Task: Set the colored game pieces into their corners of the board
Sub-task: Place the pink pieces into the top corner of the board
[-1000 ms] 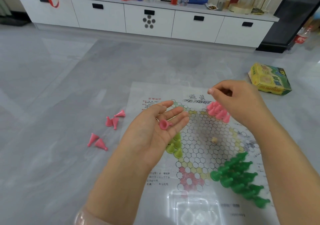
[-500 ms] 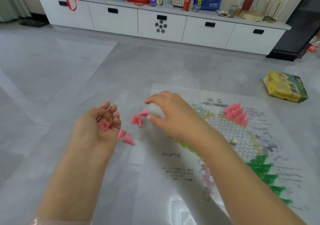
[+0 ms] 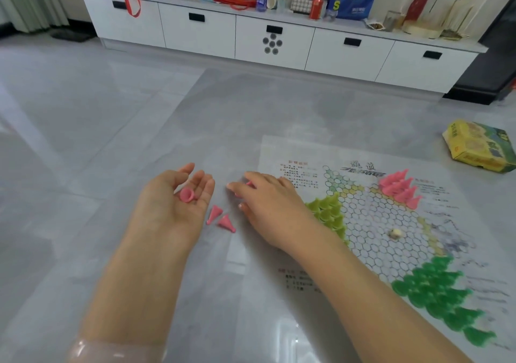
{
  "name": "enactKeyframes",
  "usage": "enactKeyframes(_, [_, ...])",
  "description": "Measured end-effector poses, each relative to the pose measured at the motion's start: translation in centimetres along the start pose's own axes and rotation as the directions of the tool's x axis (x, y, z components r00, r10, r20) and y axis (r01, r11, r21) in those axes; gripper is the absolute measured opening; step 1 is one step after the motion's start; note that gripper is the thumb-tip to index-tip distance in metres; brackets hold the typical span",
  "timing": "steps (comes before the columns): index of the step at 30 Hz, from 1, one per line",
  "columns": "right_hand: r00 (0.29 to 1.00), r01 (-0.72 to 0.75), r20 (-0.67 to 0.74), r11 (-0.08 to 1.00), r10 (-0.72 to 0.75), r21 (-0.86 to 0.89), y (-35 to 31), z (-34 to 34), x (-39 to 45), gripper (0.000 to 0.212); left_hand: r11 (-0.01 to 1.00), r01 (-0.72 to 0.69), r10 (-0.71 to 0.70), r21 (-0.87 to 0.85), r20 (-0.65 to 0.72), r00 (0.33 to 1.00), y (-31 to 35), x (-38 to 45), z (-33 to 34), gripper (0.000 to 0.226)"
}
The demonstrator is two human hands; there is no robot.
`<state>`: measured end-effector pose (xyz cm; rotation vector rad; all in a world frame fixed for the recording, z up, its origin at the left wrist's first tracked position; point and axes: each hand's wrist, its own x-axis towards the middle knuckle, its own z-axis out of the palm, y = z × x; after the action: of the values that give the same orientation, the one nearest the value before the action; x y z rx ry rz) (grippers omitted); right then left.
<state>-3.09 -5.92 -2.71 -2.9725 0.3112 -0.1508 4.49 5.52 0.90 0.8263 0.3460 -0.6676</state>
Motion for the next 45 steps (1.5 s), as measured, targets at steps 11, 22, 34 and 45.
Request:
enactKeyframes(11, [0.998, 0.005, -0.066, 0.998, -0.002, 0.056, -0.1, -0.2, -0.2, 0.013, 1.000, 0.023, -0.022, -0.013, 0.039, 0.999, -0.2, -0.2, 0.1, 0.022])
enactKeyframes(22, [0.993, 0.044, -0.113, 0.786, 0.034, 0.616, -1.6, -8.1, -1.4, 0.012, 0.947, 0.319, -0.285, -0.041, 0.352, 0.892, -2.4, -1.3, 1.6, 0.033])
enactKeyframes(34, [0.968, -0.239, 0.010, 0.901, 0.252, 0.362, 4.4, -8.9, -3.4, 0.017, 0.978, 0.198, -0.207, 0.066, 0.162, 0.965, -2.1, -0.7, 1.3, 0.021])
enactKeyframes(45, [0.995, 0.066, -0.092, 0.917, -0.033, 0.392, 1.2, -7.9, -3.1, 0.021, 0.926, 0.373, -0.369, 0.067, 0.379, 0.848, -4.1, -2.4, 2.9, 0.038])
